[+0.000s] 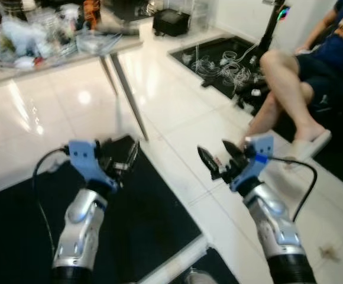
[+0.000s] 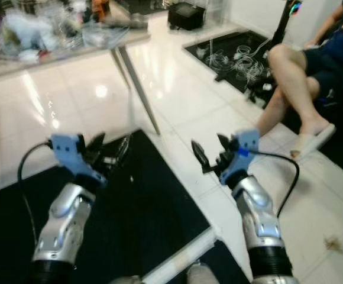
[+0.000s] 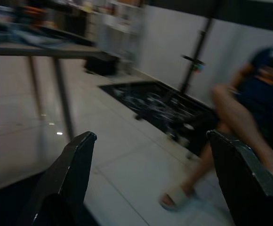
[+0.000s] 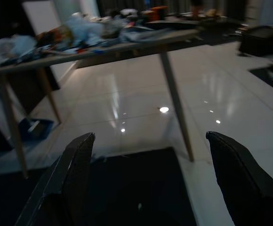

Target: Picking trash to rubbish bin

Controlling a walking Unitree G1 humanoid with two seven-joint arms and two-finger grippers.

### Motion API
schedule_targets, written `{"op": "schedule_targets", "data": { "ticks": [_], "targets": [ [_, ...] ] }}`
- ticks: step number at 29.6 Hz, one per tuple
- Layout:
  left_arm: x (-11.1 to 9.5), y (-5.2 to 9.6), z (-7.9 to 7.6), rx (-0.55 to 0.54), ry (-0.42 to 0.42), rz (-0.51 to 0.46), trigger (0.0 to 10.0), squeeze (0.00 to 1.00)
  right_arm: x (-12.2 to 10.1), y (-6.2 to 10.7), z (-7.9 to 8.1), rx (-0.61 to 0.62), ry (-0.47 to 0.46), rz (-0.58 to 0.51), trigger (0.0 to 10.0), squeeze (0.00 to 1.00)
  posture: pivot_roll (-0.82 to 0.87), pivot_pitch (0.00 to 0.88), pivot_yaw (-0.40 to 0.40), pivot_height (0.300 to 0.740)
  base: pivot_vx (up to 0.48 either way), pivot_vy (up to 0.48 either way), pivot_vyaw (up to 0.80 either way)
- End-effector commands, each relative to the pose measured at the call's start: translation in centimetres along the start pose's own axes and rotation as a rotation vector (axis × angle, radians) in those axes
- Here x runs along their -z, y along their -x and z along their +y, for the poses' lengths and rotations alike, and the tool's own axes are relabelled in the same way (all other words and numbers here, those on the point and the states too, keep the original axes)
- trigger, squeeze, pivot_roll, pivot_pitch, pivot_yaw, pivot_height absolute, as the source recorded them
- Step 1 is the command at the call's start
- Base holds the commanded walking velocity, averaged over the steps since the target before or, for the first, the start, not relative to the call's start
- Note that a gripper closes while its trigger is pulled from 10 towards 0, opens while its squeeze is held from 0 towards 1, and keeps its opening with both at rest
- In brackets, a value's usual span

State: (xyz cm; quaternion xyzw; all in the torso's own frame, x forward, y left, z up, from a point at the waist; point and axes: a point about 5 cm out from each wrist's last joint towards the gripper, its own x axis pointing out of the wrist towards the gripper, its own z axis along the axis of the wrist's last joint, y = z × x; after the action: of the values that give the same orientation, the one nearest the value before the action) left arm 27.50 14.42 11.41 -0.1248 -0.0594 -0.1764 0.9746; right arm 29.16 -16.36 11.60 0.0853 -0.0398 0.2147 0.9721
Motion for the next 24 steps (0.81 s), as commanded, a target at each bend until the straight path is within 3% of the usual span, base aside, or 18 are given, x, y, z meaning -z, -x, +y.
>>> {"op": "schedule_targets", "data": {
  "ticks": [1,6,14,21,24],
  "targets": [
    [0.31,0.31,0.3,-0.01,-0.002,0.017,10.0,0.0,0.21,-0.05,0.34,-0.014,-0.01,0.007,10.0,0.0,0.01,0.0,-0.008,0.74,0.42,0.0,0.8],
    [0.34,0.31,0.32,-0.01,-0.001,0.017,10.0,0.0,0.22,-0.04,0.36,-0.013,-0.011,0.005,10.0,0.0,0.01,0.0,-0.011,0.74,0.421,0.0,0.78],
    [0.43,0.36,0.27,-0.009,0.004,0.018,10.0,0.0,0.33,0.03,0.28,-0.011,-0.01,0.011,10.0,0.0,0.01,0.0,-0.013,0.74,0.423,0.0,0.0],
    [0.45,0.37,0.24,-0.007,0.007,0.017,10.0,0.0,0.34,0.04,0.3,-0.017,-0.006,0.015,10.0,0.0,0.01,0.0,-0.014,0.74,0.424,0.0,0.73],
    [0.46,0.36,0.23,-0.007,0.009,0.016,10.0,0.0,0.34,0.04,0.28,-0.012,-0.016,0.01,10.0,0.0,0.01,0.0,-0.014,0.74,0.426,0.0,0.0]
  ]
}}
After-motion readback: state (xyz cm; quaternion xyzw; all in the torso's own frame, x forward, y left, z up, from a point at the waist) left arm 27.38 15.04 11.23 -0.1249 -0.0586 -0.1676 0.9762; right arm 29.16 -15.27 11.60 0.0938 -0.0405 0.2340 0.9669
